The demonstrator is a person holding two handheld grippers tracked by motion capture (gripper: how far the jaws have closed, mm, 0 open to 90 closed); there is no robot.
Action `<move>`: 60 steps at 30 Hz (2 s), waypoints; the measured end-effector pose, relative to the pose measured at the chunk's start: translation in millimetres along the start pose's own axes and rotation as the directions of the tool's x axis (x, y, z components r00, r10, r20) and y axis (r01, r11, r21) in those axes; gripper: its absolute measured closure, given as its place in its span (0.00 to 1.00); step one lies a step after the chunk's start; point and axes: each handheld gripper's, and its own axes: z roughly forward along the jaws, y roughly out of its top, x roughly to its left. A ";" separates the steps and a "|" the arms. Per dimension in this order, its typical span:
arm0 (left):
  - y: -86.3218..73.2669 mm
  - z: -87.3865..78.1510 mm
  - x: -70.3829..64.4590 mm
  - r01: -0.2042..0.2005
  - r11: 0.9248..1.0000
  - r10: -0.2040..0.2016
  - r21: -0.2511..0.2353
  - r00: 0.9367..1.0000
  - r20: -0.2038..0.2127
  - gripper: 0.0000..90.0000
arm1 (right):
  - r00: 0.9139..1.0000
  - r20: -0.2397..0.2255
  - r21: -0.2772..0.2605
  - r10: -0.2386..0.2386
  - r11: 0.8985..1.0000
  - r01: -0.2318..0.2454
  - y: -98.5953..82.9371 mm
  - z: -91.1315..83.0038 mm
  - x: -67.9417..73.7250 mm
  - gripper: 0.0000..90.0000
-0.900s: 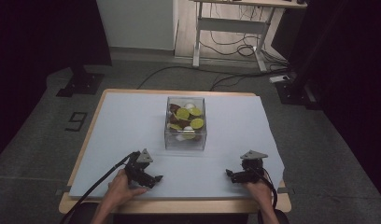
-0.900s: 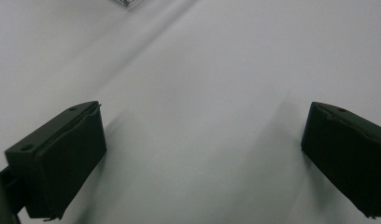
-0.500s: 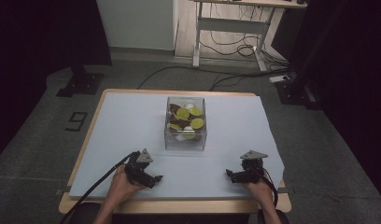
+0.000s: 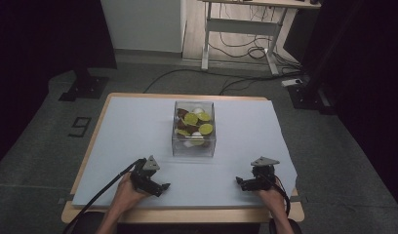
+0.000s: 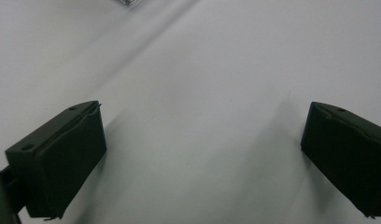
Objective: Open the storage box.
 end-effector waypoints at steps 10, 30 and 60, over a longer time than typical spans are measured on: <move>0.9 -1.5 -1.3 0.013 1.000 -0.012 0.010 1.000 -0.007 0.01 | 0.999 -0.043 -0.004 0.013 1.000 -0.013 1.2 -7.5 0.3 0.07; 24.1 -20.2 2.7 0.049 0.994 -0.045 -0.094 0.998 0.044 0.17 | 0.995 -0.102 -0.031 -0.020 0.999 0.017 25.7 -18.4 19.8 0.05; 77.4 -19.1 1.8 0.006 0.987 -0.001 -0.158 1.000 0.031 0.47 | 0.979 -0.175 -0.081 -0.102 0.993 0.089 75.9 -9.3 55.4 0.34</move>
